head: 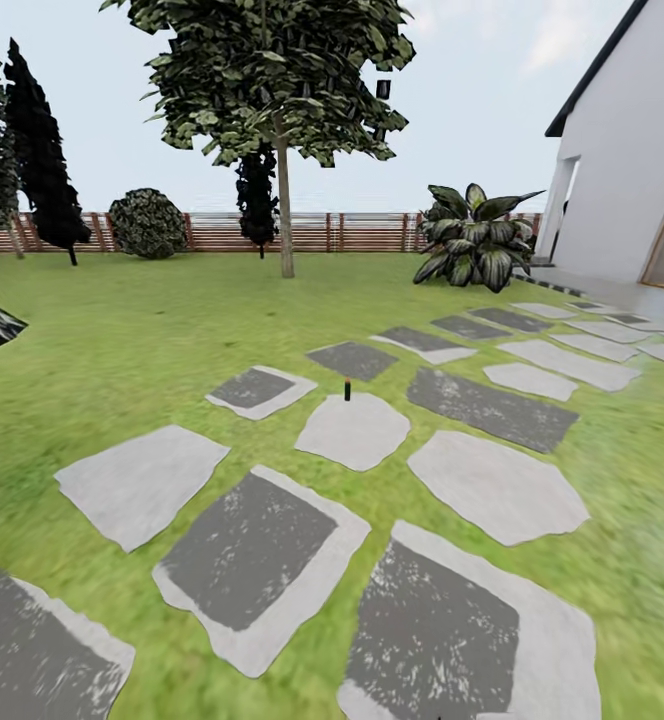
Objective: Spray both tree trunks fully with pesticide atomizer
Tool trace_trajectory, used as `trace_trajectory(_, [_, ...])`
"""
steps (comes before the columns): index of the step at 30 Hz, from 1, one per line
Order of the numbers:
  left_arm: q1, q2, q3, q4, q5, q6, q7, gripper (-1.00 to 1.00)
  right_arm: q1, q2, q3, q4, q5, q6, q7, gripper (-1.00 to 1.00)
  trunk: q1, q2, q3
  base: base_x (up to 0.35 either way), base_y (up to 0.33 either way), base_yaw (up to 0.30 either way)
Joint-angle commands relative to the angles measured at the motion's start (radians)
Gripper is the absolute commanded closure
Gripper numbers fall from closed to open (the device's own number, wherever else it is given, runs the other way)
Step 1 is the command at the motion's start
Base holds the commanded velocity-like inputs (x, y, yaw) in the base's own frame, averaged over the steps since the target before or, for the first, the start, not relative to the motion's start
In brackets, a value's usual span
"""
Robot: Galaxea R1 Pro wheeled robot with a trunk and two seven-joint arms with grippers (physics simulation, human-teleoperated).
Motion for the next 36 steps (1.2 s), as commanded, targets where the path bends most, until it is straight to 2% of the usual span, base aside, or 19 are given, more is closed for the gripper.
trace_trajectory(1, [-0.001, 0.0, 0.004, 0.001, 0.0, -0.003, 0.0, -1.0, -0.001, 0.0, 0.0, 0.001, 0.001, -0.003, 0.0, -1.0, 0.0, 0.0, -0.001, 0.328, 0.0, 0.0])
trace_trajectory(36, [-0.001, 0.0, 0.004, 0.002, 0.0, -0.003, 0.0, -1.0, -0.001, 0.0, 0.0, 0.001, 0.001, -0.004, 0.0, -1.0, 0.0, 0.0, -0.001, 0.332, 0.0, 0.0])
